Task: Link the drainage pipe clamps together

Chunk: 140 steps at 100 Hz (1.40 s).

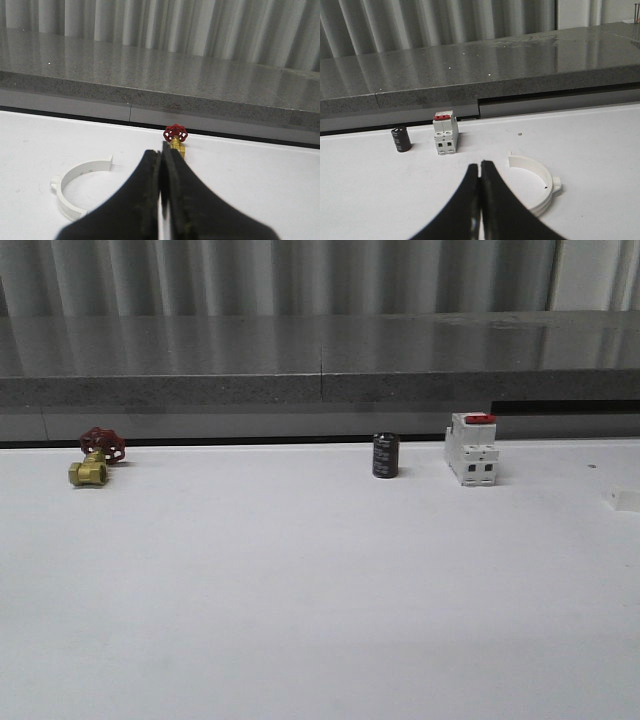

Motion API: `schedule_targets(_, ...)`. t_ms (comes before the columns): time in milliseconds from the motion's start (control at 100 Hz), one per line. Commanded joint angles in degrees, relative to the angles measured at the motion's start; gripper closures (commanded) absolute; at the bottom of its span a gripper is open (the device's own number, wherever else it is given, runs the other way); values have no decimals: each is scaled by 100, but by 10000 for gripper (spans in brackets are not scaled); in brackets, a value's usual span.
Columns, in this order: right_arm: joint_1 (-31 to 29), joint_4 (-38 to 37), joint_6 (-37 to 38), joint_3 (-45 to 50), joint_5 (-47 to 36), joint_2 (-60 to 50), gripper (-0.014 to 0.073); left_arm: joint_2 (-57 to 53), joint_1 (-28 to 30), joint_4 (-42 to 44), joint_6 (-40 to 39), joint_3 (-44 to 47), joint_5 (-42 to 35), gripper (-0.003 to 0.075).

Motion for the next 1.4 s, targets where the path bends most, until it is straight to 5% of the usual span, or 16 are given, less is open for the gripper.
schedule_targets(0,-22,-46,-31,-113,-482,-108,661,-174,-40,-29,-16,263,-456,741)
schedule_targets(410,-22,-46,-31,-113,-482,-108,661,-174,-40,57,-16,236,-498,741)
schedule_targets(660,-22,-46,-31,-113,-482,-108,661,110,-40,57,-16,-642,52,741)
schedule_targets(1000,-22,-46,-31,-113,-482,-108,661,2651,-40,21,-16,-2867,2214,741)
schedule_targets(1390,-22,-46,-31,-113,-482,-108,661,4841,-40,84,-16,-3624,2390,741)
